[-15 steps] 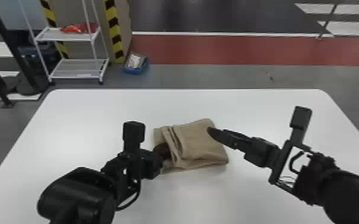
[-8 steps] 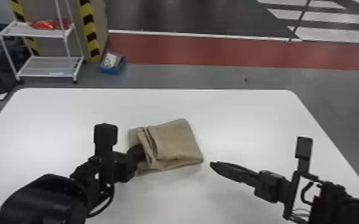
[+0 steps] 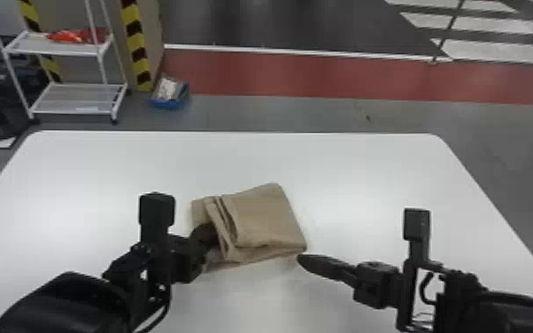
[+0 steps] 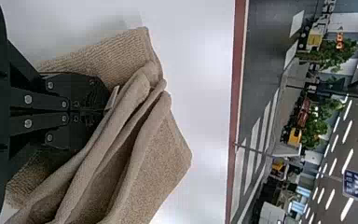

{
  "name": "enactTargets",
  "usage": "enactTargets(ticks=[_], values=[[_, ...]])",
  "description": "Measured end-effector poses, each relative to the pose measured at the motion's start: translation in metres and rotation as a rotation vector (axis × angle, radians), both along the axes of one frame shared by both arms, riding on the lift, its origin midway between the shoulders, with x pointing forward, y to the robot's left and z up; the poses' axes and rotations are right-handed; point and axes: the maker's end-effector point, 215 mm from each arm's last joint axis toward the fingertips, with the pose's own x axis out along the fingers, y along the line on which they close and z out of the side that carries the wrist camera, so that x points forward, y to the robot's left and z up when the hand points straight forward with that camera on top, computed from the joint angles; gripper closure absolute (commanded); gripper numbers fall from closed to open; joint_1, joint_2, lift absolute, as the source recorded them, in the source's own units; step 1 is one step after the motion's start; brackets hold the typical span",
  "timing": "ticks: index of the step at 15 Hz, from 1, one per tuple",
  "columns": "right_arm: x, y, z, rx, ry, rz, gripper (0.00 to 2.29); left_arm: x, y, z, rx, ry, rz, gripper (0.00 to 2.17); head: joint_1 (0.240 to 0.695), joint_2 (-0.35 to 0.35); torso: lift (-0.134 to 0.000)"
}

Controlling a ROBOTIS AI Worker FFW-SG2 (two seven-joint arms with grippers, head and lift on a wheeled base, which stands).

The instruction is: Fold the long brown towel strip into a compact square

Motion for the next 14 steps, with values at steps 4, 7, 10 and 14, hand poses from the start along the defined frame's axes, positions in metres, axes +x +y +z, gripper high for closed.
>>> enactTargets(ticks=[4,7,10,14], values=[[0.011,0.013,-0.017,-0.056,0.036,0.012,2.22,-0.014,-0.007,0.007,-0.011,0.002,-0.015,1.80,0.695,-0.083,-0.124],[0.028,0.004,-0.023,-0.101,0.052,-0.013,2.22,-0.028,-0.001,0.019,-0.023,0.020,-0.015,1.80,0.695,-0.088,-0.124],[0.058,-0.001,-0.024,-0.154,0.044,-0.025,2.22,-0.044,0.010,0.039,-0.044,0.019,-0.008,1.80,0.695,-0.081,-0.124],[0.128,-0.007,-0.019,-0.238,0.038,-0.054,2.22,-0.052,0.047,0.054,-0.045,0.008,0.030,1.80,0.695,-0.042,-0.124]])
